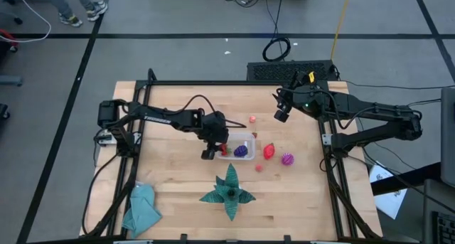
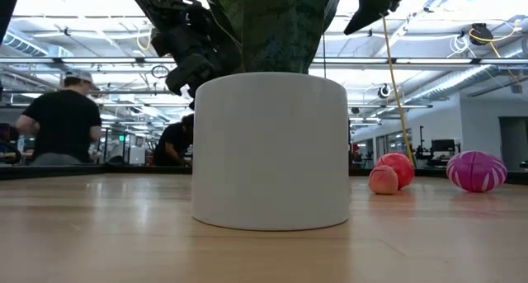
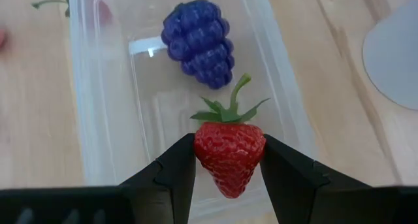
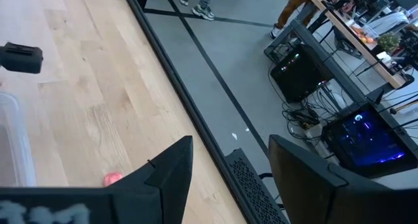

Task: Pick and placing Produce into tupperware
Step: Put the red strawberry into the transparent bin

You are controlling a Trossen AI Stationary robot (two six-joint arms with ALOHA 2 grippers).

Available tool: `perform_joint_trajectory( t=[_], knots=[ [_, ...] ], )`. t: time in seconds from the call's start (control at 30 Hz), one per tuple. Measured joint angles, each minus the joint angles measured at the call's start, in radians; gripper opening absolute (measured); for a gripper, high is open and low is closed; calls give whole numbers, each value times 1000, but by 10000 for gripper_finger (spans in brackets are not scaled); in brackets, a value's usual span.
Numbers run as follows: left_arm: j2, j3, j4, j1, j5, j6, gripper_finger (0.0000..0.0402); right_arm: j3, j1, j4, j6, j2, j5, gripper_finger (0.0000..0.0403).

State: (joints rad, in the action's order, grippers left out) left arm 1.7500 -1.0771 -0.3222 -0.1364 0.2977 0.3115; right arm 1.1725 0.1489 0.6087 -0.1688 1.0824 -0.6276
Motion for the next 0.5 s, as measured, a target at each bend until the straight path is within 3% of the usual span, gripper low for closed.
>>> perform_joint_trajectory(
  t=[0.5],
  knots=[
    [4, 0, 36, 0, 0, -6, 159, 0, 0, 1, 11, 0, 0, 192]
  ],
)
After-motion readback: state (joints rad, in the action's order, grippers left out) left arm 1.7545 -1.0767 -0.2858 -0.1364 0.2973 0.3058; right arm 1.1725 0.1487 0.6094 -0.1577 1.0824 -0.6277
